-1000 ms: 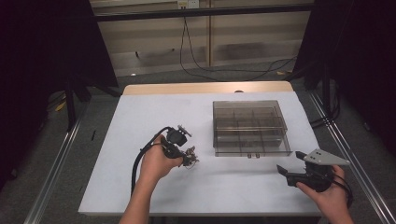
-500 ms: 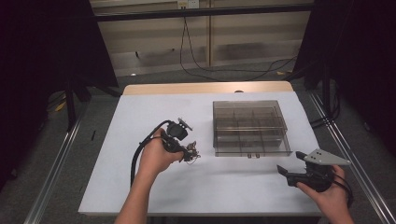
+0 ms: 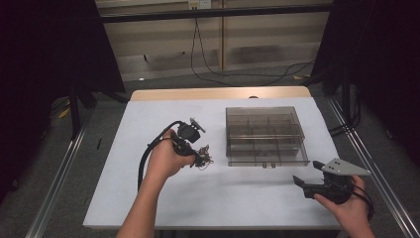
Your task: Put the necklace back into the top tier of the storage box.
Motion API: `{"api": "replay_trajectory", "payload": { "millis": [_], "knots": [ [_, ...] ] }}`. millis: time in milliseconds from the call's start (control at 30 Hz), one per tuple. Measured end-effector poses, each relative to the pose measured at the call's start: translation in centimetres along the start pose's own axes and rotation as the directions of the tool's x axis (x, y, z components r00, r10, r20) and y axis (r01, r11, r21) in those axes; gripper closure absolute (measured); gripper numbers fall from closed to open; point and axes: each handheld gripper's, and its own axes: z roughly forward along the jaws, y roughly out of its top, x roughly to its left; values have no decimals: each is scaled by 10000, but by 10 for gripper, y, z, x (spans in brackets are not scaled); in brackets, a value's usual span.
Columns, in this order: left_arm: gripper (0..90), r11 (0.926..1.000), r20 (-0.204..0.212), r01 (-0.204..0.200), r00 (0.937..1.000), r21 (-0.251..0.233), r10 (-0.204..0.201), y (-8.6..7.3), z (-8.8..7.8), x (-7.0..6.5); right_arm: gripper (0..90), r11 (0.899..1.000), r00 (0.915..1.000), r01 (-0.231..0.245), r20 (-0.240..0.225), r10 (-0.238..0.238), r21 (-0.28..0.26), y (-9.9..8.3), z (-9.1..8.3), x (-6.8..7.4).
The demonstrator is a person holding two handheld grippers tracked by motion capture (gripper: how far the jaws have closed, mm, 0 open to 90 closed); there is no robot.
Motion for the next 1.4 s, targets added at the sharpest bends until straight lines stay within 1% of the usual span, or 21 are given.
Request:
{"api": "replay_trajectory", "payload": {
  "millis": [133, 200, 367, 400, 467, 500, 600, 633, 700, 733, 800, 833, 900, 933, 1067, 1100, 1167, 1200, 1267, 1333, 1400],
  "knots": [
    [812, 9999, 63, 1, 10000, -135, 0, 2, -3, 1, 142, 10000, 10000, -23, 18, 23, 6, 0, 0, 0],
    [812, 9999, 39, 65, 10000, -144, -64, 3, -6, 1, 142, 10000, 10000, -13, 25, 13, 10, 0, 0, 0],
    [812, 9998, 61, 4, 10000, -174, -3, 7, -12, 0, 142, 10000, 10000, 7, -19, -7, -25, 0, 0, 0],
    [811, 9996, 87, 37, 10000, -272, -35, 8, -12, 0, 142, 10000, 10000, 9, -6, -9, -26, 0, 0, 0],
    [811, 9998, 119, -27, 9999, -214, 30, 10, -15, 0, 142, 10000, 10000, -22, 27, 22, 0, 0, 0, 1],
    [812, 9997, 135, 40, 9999, -236, -37, 11, -15, 0, 142, 10000, 10000, -5, 21, 5, -14, 0, 0, 1],
    [811, 9998, 191, -3, 9998, -195, 6, 14, -17, -1, 142, 10000, 10000, 0, -5, 0, -15, 1, 0, 1],
    [812, 9995, 214, 21, 9998, -316, -14, 15, -17, -2, 142, 10000, 10000, -5, 18, 5, -27, 1, 0, 1],
    [812, 9998, 202, -111, 9997, -184, 115, 17, -20, -2, 142, 10000, 10000, -2, 22, 2, -16, 0, 0, 1],
    [812, 9997, 212, -33, 9998, -258, 39, 18, -20, -3, 142, 10000, 10000, 2, 14, -2, -13, 0, 0, 1],
    [811, 9996, 248, -79, 9997, -264, 86, 20, -22, -4, 142, 10000, 10000, 2, 21, -2, -12, 0, 0, 1],
    [811, 9997, 239, -150, 9996, -187, 154, 22, -23, -4, 142, 10000, 10000, -4, 13, 4, -13, 0, 0, 1],
    [811, 9995, 252, -87, 9996, -295, 94, 24, -24, -5, 142, 10000, 10000, 7, 5, -7, -10, 0, 0, 1],
    [811, 9997, 273, -187, 9994, -178, 192, 25, -25, -5, 142, 10000, 10000, 4, 2, -4, -8, 0, 0, 1],
    [811, 9995, 298, -256, 9992, -196, 261, 30, -27, -7, 142, 10000, 10000, 12, 5, -12, -19, 0, 0, 1],
    [811, 9996, 324, -257, 9991, -114, 260, 31, -28, -8, 142, 10000, 10000, 12, -23, -12, -18, 1, 0, 1],
    [811, 9994, 376, -260, 9989, -222, 268, 33, -27, -9, 142, 10000, 10000, 12, -19, -12, -15, 1, 0, 1],
    [811, 9995, 379, -300, 9988, -106, 304, 35, -28, -9, 142, 10000, 10000, 27, 24, -27, -24, 1, 0, 1],
    [811, 9994, 352, -326, 9988, -145, 331, 37, -28, -11, 142, 10000, 10000, -3, 5, 3, -54, 1, -1, 0],
    [812, 9992, 428, -401, 9983, -21, 401, 39, -27, -13, 142, 10000, 10000, -13, 34, 14, -58, 1, -1, -1],
    [811, 9992, 423, -395, 9983, -67, 397, 42, -28, -14, 142, 10000, 10000, -52, 34, 52, -52, 0, -2, -1]
  ]
}}
